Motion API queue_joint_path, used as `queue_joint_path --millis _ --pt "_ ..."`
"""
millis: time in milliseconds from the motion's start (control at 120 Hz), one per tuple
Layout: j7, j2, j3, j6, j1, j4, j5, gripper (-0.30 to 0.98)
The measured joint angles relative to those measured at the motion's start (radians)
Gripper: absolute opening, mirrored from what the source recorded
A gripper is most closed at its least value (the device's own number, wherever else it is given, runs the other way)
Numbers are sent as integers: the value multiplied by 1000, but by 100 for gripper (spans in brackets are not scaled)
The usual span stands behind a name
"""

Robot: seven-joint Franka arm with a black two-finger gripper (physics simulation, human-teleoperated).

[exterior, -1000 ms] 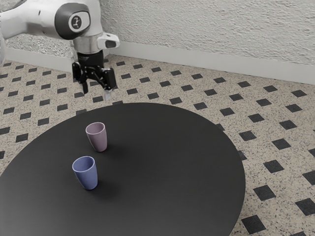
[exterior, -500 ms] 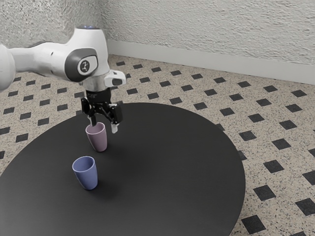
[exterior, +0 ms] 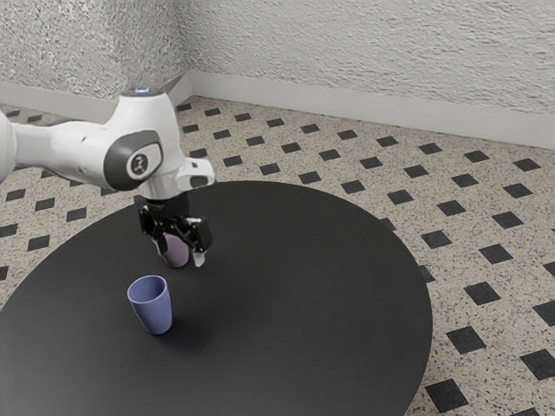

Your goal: Place the right cup onto the left cup

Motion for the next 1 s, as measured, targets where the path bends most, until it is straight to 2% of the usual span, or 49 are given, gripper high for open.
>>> queue_joint_path --millis 683,1000 --pt "-77 -40 -10 62 -13 -102 -11 69" --pt "-92 -39 -7 65 24 -108 -8 69"
